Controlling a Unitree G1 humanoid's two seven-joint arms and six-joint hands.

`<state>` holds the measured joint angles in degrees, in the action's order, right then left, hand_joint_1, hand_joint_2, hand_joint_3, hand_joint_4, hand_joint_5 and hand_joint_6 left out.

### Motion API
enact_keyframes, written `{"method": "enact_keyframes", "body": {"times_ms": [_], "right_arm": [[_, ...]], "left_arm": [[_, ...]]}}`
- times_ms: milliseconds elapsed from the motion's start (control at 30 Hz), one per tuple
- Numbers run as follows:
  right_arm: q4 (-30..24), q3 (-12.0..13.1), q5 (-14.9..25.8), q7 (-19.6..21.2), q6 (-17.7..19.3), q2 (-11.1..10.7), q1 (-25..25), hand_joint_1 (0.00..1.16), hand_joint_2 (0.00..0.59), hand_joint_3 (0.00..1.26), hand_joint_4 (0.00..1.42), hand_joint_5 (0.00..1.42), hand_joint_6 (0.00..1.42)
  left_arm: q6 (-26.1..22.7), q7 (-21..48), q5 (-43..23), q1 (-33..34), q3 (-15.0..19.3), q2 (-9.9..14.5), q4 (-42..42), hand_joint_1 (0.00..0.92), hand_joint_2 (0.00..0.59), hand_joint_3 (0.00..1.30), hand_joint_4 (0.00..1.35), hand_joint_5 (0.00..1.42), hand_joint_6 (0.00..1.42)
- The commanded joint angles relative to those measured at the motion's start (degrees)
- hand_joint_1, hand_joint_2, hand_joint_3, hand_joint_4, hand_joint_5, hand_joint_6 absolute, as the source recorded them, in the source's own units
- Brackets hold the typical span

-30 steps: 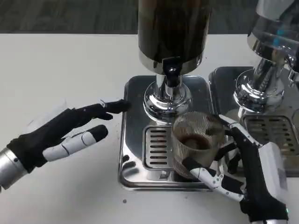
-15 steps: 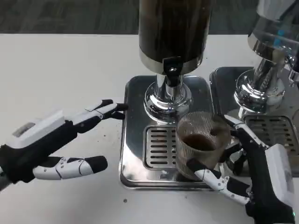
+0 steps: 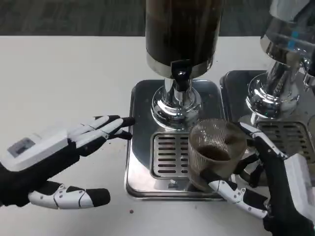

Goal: Grasp the cup under the faucet to collect the drink, then remove the cup.

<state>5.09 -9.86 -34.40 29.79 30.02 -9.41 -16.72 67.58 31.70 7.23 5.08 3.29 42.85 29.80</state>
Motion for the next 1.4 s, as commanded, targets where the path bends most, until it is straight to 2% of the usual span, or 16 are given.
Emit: {"method": "enact_keyframes", "body": {"times_ms": [33,733,1400], "right_arm": [[-3.24,0.66,1.36,-0.08,2.13,0.17,-0.37,0.68,0.228,0.6,0.7,0.85,1.19],[-9.52,0.9,2.62,-2.65,4.28,0.17,-6.34,0.68,0.228,0.61,0.72,0.88,1.21],[-15.01,1.04,3.29,-4.68,5.7,0.48,-12.52,0.68,0.228,0.63,0.74,0.9,1.21]], "left_arm": [[2.08,-0.97,0.45,-1.83,-0.96,1.86,-0.98,0.0,0.125,0.0,0.0,0.0,0.0],[3.78,-0.92,-5.81,-8.82,-2.14,5.37,-6.82,0.0,0.125,0.0,0.0,0.0,0.0],[2.82,-0.64,-11.39,-14.48,-1.78,7.88,-12.91,0.0,0.129,0.0,0.0,0.0,0.0]]}}
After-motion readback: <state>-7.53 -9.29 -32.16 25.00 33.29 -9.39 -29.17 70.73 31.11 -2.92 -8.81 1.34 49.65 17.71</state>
